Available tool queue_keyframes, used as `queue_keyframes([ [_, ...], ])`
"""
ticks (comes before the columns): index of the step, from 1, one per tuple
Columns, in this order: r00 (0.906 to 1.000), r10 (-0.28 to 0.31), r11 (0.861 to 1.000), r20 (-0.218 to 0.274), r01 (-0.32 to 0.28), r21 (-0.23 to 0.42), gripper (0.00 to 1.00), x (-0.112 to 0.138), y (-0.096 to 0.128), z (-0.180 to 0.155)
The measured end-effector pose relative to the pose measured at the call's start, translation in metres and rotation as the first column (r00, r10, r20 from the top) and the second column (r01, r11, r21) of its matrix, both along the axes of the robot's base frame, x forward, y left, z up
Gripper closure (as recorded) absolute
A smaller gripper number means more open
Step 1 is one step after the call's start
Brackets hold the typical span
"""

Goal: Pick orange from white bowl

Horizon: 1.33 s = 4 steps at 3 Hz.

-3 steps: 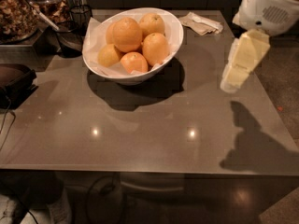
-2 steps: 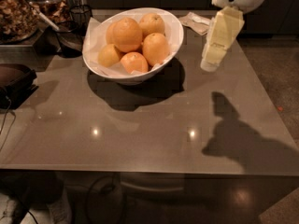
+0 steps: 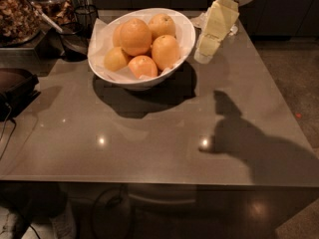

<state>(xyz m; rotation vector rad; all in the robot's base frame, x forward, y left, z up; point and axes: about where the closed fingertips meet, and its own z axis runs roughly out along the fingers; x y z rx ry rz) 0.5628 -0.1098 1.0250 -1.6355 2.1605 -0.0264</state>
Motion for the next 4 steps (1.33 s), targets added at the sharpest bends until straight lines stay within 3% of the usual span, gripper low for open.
queue_keyframes([
  [1, 0.9997, 0.013, 1.0, -0.022, -0.012, 0.023, 0.0, 0.027, 0.028, 0.002],
  [2, 0.995, 0.098, 0.995, -0.015, -0.098, 0.015, 0.0, 0.041, 0.067, 0.006],
  [3, 0.995, 0.099, 0.995, 0.011, -0.1, 0.029, 0.0, 0.047, 0.073, 0.009],
  [4, 0.9941, 0.108, 0.993, 0.005, -0.109, 0.043, 0.0, 0.074, 0.093, 0.001],
])
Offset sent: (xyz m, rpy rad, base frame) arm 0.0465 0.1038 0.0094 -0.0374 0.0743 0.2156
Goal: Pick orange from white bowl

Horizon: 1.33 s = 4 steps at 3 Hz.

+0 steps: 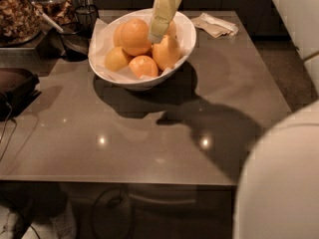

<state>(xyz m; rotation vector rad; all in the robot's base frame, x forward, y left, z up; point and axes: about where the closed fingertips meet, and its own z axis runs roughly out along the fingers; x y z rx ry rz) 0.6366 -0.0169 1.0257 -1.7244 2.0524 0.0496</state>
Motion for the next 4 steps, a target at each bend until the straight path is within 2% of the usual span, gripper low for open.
queue_keyframes([
  [1, 0.9996, 0.006, 1.0, -0.028, -0.006, 0.007, 0.0, 0.03, 0.024, -0.013],
  [3, 0.9973, -0.013, 0.999, -0.073, 0.016, 0.03, 0.0, 0.062, 0.045, -0.037],
  [4, 0.9955, -0.021, 0.999, -0.092, 0.025, 0.045, 0.19, 0.067, 0.049, -0.046],
])
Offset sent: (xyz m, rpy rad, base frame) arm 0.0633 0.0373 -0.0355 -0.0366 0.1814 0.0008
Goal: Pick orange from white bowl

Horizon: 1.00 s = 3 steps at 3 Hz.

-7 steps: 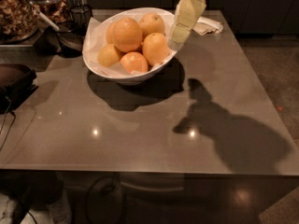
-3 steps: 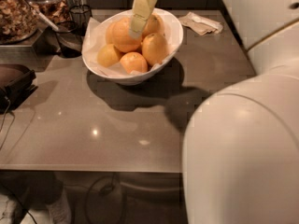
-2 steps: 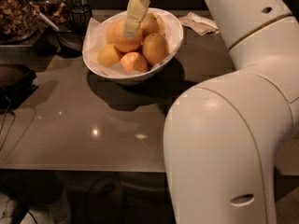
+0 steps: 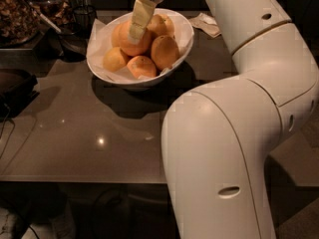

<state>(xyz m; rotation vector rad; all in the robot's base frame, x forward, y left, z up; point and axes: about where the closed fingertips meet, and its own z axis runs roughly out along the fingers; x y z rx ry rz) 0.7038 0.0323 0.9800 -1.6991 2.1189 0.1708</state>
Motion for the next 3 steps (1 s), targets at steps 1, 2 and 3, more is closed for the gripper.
queue_keyframes([
  [1, 0.9999, 0.004, 1.0, -0.015, -0.004, 0.015, 0.21, 0.0028, 0.0044, -0.0058],
  [2, 0.9996, 0.012, 1.0, -0.026, -0.011, 0.023, 0.19, 0.0044, 0.0077, -0.01],
  [3, 0.999, 0.024, 0.999, -0.039, -0.023, 0.026, 0.2, 0.0051, 0.0114, -0.0154],
])
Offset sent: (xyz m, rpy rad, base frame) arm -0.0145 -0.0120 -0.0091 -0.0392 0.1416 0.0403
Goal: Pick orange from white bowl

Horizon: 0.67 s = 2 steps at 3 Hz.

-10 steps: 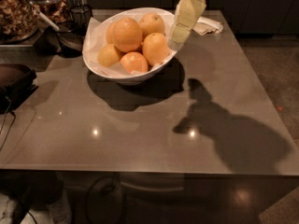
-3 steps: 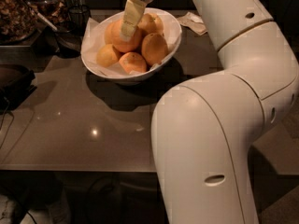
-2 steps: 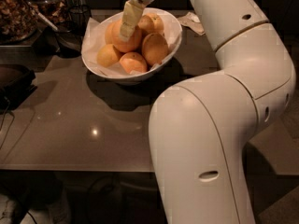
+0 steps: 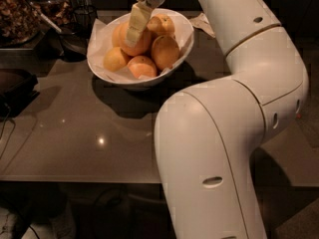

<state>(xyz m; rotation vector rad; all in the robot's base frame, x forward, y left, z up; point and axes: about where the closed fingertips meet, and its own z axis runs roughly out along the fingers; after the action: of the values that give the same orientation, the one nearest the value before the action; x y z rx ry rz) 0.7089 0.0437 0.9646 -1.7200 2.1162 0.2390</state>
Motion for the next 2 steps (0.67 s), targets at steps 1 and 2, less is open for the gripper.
queue_keyframes([
  [1, 0.9999, 0.011, 1.0, -0.007, -0.011, 0.002, 0.3, 0.001, 0.0033, -0.0034],
  [2, 0.9998, 0.017, 1.0, -0.011, -0.017, 0.001, 0.29, 0.0019, 0.0054, -0.0057],
])
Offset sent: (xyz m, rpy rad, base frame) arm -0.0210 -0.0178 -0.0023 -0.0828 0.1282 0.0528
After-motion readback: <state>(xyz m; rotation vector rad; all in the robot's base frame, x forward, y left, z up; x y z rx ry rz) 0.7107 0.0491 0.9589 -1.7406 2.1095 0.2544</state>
